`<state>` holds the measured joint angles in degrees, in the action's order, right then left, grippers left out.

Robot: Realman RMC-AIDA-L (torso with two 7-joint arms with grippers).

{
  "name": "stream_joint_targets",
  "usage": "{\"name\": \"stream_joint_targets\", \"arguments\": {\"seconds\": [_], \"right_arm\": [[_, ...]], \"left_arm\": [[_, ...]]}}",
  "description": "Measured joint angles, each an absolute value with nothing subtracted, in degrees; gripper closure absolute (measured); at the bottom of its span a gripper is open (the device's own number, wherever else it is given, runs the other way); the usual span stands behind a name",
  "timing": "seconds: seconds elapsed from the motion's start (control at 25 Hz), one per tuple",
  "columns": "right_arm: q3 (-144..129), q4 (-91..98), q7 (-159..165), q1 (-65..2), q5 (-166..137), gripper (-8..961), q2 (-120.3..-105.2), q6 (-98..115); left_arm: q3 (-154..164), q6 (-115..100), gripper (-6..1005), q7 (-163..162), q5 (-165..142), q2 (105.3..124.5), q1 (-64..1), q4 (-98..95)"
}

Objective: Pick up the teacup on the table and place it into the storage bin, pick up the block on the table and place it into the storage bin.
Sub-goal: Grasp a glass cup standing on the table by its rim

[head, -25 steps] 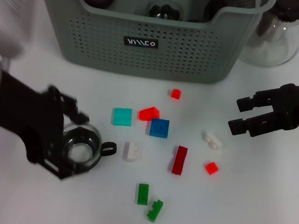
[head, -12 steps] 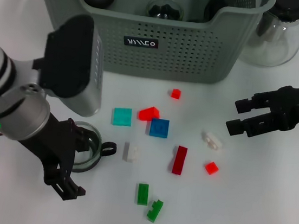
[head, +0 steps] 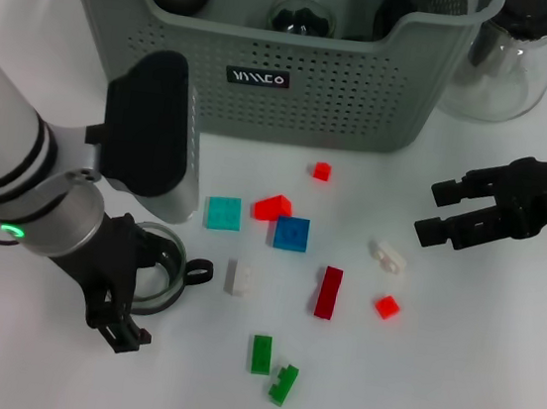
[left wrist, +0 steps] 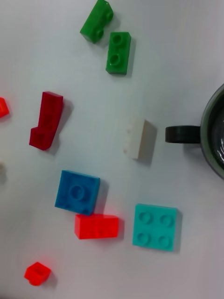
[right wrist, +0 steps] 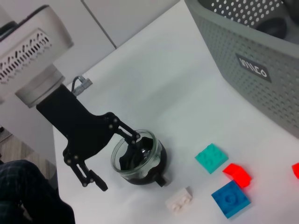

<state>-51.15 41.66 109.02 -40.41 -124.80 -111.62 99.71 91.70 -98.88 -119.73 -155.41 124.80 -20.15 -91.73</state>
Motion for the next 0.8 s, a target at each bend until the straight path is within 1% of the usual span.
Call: {"name": "stream_joint_targets", "arguments": {"seconds": [0.56, 0.8], "right_arm": [[-51.15, 41.66, 109.25, -40.6, -124.8, 29, -111.42, 99.57], [-51.15, 41.66, 109.38, -40.52, -124.8, 28, -111.32, 99.43]], "left_arm": [[94.26, -95.07, 135, -120.41, -156.1, 124.8, -19.92, -90.17], [94.72, -94.71, 197, -119.41, -156.21, 124.8, -19.63, -89.52]]}}
